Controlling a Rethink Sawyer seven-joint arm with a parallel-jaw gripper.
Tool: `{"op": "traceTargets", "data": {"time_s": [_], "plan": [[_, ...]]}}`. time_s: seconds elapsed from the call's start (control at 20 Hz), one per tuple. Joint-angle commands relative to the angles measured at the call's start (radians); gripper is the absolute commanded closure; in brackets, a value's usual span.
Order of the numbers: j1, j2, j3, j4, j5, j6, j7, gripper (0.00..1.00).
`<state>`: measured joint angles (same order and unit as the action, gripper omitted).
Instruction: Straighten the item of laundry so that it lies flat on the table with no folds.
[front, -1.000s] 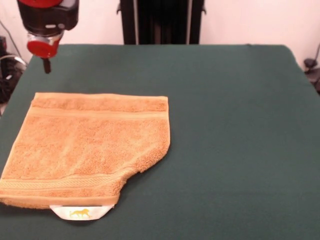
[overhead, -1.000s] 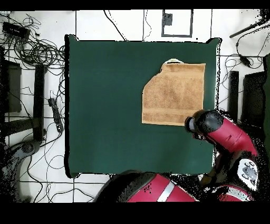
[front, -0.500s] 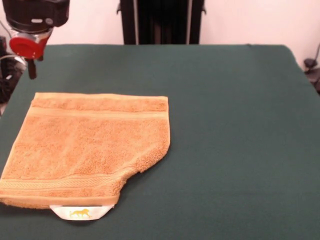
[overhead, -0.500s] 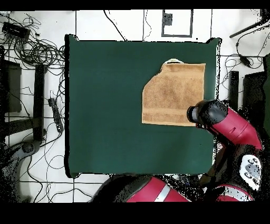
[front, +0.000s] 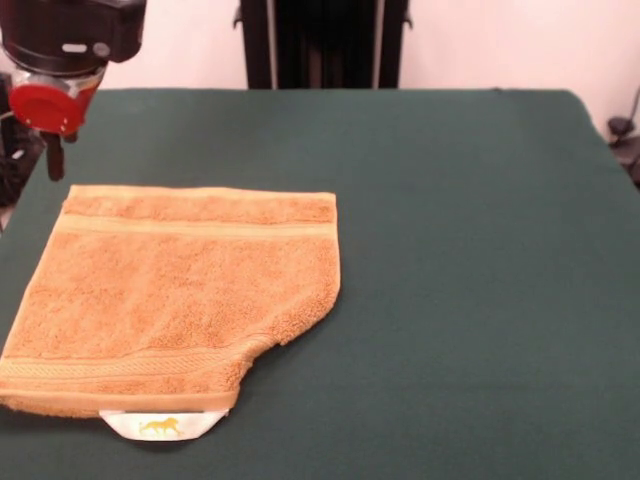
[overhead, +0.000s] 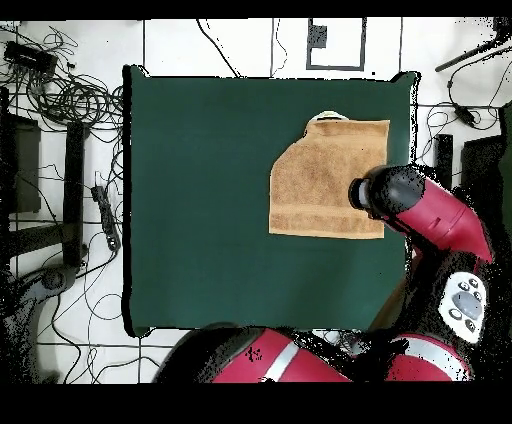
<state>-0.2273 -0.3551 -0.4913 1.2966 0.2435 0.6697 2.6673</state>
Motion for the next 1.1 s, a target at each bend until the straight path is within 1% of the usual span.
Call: {"op": "traceTargets", "data": {"time_s": [0.05, 0.4, 0.75, 1.1], "plan": [[0.066, 0.122, 0.051, -0.103, 0.044, 0.182, 0.229, 0.0], [0.078, 0.185, 0.03, -0.181, 0.052, 0.2, 0.264, 0.0], [0.066, 0.212, 0.05, -0.244, 0.046, 0.262, 0.208, 0.0], [0.08, 0.224, 0.038, -0.285, 0.036, 0.321, 0.192, 0.0]]}}
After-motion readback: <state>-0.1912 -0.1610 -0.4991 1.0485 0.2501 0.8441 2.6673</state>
